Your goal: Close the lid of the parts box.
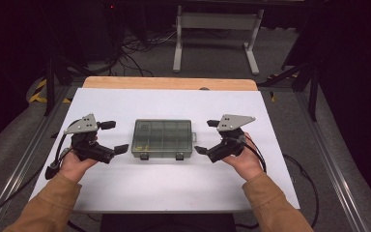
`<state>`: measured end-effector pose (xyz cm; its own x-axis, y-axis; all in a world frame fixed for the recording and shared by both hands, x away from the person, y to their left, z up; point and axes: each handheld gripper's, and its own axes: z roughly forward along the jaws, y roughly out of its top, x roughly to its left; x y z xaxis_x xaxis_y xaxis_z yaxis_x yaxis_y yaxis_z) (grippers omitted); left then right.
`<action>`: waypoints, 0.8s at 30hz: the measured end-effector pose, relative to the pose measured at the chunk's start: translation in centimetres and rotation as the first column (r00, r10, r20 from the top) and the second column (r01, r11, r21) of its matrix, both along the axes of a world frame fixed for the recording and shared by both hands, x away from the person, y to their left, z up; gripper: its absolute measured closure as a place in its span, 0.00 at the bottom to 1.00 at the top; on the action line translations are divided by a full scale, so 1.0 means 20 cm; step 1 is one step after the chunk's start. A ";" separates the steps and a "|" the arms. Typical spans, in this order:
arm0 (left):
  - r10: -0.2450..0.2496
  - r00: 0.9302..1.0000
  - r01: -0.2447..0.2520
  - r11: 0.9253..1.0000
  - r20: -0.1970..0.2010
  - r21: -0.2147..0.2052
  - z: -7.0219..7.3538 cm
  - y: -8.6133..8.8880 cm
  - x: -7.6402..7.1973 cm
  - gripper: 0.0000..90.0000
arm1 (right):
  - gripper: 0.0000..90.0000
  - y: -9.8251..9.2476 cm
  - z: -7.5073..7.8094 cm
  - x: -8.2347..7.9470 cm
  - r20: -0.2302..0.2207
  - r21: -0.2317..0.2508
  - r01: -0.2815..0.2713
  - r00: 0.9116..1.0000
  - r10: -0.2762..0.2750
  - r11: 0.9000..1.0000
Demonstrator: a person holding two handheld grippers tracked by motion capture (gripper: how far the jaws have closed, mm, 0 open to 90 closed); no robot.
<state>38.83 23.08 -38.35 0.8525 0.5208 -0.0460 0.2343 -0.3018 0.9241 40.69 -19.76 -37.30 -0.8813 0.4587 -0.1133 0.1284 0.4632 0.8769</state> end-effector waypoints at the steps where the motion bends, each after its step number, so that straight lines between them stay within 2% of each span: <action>1: 0.010 1.000 -0.010 1.000 0.005 -0.005 -0.01 0.01 -0.01 0.00 | 0.01 -0.02 0.00 -0.01 0.011 0.016 0.005 1.000 -0.006 1.000; 4: 0.020 1.000 -0.020 0.999 -0.001 -0.028 -0.03 0.03 -0.03 0.01 | 0.01 -0.06 -0.02 -0.03 0.039 0.061 0.020 0.999 -0.023 0.998; 6: 0.038 0.999 -0.037 0.998 0.014 -0.045 -0.07 0.06 -0.05 0.01 | 0.01 -0.10 -0.04 -0.05 0.061 0.074 0.025 0.998 -0.030 0.997; 7: 0.038 0.999 -0.037 0.998 0.014 -0.045 -0.07 0.06 -0.05 0.01 | 0.01 -0.10 -0.04 -0.05 0.061 0.074 0.025 0.998 -0.030 0.997; 9: 0.042 0.999 -0.041 0.997 0.015 -0.071 -0.09 0.08 -0.06 0.01 | 0.01 -0.11 -0.06 -0.06 0.068 0.095 0.023 0.997 -0.030 0.995; 14: 0.078 0.996 -0.071 0.991 0.054 -0.114 -0.15 0.11 -0.10 0.01 | 0.01 -0.16 -0.11 -0.10 0.086 0.128 0.025 0.996 -0.036 0.991; 18: 0.095 0.994 -0.086 0.986 0.058 -0.141 -0.20 0.13 -0.12 0.01 | 0.01 -0.19 -0.14 -0.12 0.109 0.144 0.027 0.993 -0.043 0.989; 22: 0.104 0.993 -0.094 0.984 0.061 -0.154 -0.25 0.15 -0.14 0.01 | 0.00 -0.23 -0.20 -0.14 0.110 0.173 0.041 0.992 -0.061 0.984; 24: 0.089 0.994 -0.079 0.986 0.063 -0.144 -0.28 0.15 -0.14 0.01 | 0.00 -0.23 -0.21 -0.15 0.109 0.176 0.041 0.992 -0.061 0.984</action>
